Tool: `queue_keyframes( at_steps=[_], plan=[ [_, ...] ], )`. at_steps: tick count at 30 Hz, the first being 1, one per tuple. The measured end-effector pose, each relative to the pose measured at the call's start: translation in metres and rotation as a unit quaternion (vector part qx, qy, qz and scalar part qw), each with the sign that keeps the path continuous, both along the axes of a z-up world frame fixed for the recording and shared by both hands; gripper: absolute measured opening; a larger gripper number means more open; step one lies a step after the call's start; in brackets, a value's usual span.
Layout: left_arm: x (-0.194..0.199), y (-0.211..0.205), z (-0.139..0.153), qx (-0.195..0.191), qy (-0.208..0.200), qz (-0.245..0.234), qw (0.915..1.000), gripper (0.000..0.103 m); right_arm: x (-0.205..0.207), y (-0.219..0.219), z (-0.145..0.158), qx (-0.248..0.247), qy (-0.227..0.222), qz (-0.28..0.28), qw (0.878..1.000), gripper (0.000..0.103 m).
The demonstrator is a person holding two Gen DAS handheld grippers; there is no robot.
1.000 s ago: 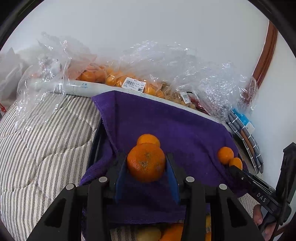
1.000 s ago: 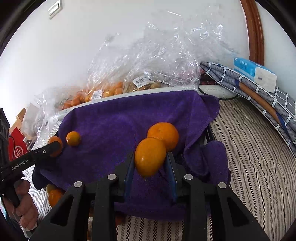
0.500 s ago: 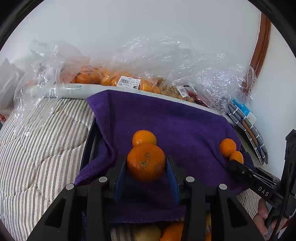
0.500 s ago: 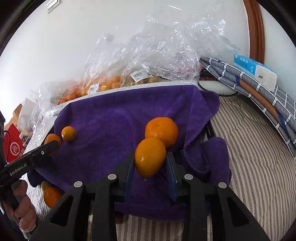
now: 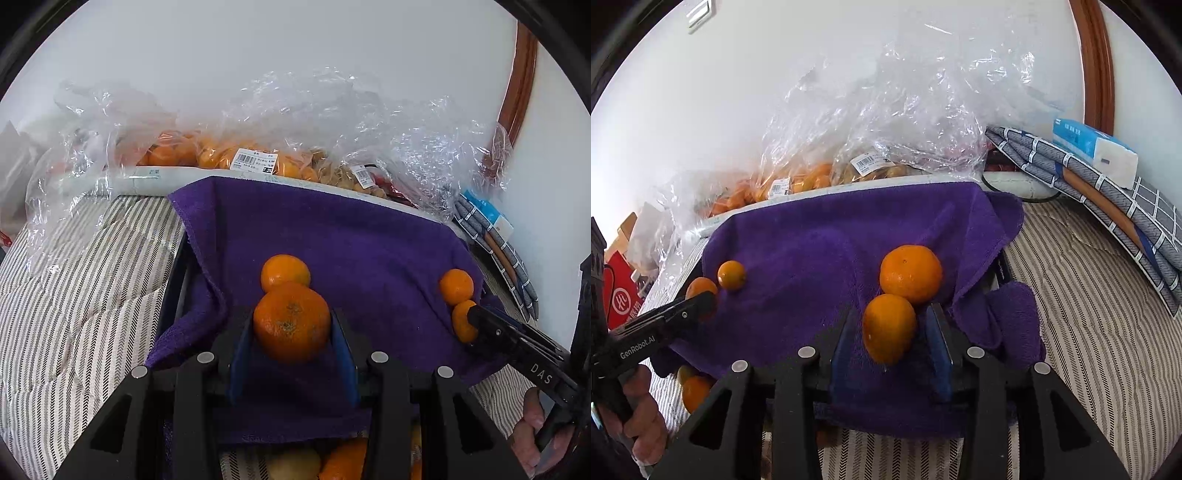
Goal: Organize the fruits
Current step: 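Lower and release the orange with the left tool while the right tool releases its fruit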
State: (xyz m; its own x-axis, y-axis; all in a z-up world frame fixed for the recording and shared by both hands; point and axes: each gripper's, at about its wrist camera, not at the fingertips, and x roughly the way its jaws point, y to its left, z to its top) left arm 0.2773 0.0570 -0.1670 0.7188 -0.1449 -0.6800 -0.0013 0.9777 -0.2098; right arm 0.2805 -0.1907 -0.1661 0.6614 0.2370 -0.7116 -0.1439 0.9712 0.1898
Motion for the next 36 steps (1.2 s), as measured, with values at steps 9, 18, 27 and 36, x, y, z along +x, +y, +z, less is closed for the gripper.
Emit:
queue_keyframes(
  at_steps=[9, 18, 27, 36],
  plan=[
    [0.003, -0.003, -0.001, 0.010, 0.004, -0.009, 0.9999, 0.040, -0.005, 0.001, 0.004, 0.013, -0.018, 0.001, 1.000, 0.047],
    [0.000, 0.001, 0.002, -0.010, -0.006, -0.006, 0.9999, 0.052, -0.010, 0.001, 0.008, 0.011, -0.034, -0.002, 0.999, 0.047],
    [-0.006, 0.003, 0.006, -0.018, -0.023, -0.001, 0.9996, 0.055, -0.016, -0.004, 0.016, 0.024, -0.052, -0.016, 0.998, 0.048],
    [-0.025, -0.001, 0.017, 0.000, -0.081, -0.006, 0.9967, 0.058, -0.027, -0.005, 0.033, 0.027, -0.063, -0.011, 0.998, 0.048]
  ],
)
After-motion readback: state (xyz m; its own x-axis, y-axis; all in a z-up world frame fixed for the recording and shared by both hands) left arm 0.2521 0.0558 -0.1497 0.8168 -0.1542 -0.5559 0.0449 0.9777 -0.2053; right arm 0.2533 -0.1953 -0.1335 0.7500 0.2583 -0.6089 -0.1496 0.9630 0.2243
